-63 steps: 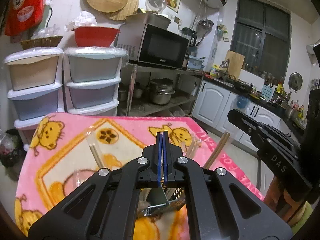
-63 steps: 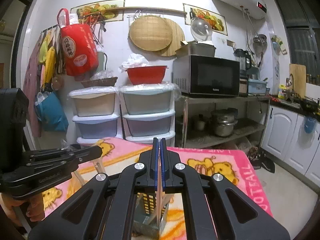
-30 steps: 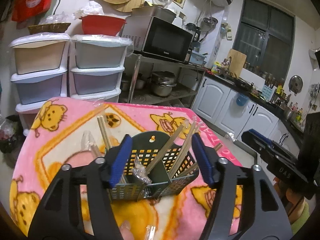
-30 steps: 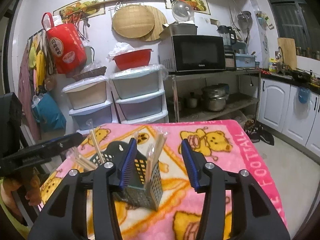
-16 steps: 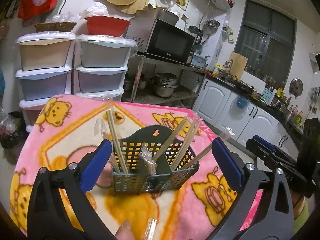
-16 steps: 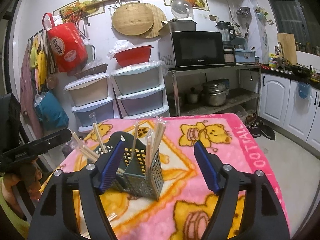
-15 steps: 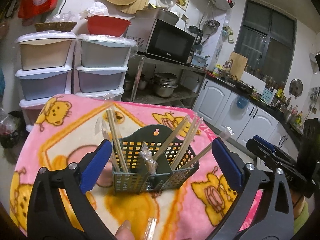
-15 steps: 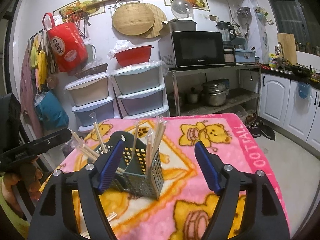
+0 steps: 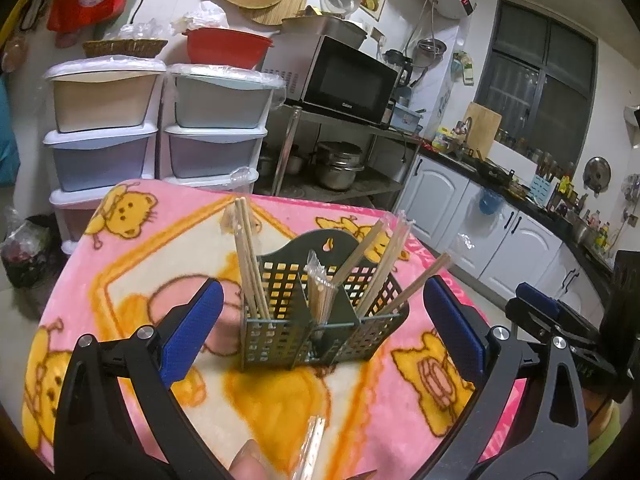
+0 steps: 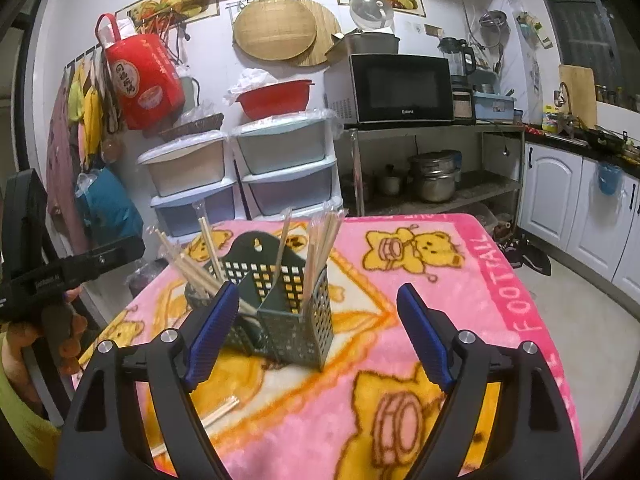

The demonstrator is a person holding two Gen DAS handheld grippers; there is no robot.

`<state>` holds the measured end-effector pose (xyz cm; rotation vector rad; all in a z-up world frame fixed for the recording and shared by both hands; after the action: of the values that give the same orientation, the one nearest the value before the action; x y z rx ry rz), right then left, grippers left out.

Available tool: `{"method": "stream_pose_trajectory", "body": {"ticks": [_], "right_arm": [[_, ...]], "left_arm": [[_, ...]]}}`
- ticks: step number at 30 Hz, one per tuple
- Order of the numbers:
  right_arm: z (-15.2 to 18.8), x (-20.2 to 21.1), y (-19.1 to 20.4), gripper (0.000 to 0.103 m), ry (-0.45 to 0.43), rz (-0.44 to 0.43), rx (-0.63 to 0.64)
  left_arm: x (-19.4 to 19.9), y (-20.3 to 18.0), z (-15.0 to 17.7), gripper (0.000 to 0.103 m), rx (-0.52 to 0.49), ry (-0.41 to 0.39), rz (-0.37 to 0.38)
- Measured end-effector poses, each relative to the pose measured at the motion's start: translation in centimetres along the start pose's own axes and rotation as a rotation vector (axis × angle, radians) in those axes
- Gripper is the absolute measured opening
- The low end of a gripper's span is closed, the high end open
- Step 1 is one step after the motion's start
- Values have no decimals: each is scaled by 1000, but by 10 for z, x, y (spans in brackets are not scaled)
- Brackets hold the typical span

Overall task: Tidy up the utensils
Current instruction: 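Withdraw both open tools from the caddy toward the last wrapped chopsticks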

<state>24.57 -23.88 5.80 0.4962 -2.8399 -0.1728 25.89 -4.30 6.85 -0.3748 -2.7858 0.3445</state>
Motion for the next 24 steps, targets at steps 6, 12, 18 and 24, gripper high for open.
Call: {"method": "stream_pose_trajectory", "body": {"ticks": [6, 12, 18, 24], "right_arm": [[11, 5, 2, 80, 22, -3, -9], [20, 7, 2, 80, 44, -4, -10], [27, 10, -1, 80, 60, 4, -17], [38, 14, -7, 80, 75, 14, -31]], "left_arm": [[5, -1, 11, 92, -4, 19, 4], [6, -1, 27, 92, -17, 47, 5], [8, -4, 39, 92, -26, 66, 7], [7, -10, 53, 92, -49, 91, 14]]}}
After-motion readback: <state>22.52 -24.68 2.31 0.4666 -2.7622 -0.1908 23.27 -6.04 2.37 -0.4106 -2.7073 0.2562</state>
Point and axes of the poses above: each gripper's, at about its wrist camera, not at the fingertips, and x roughly against the way its jaws point, y to its left, z to its underside, the point moved 10 cm from there along -x, roughly the way its jaws point, and after that the axes turned 11 degrees about -y, right-handed, at the moved point
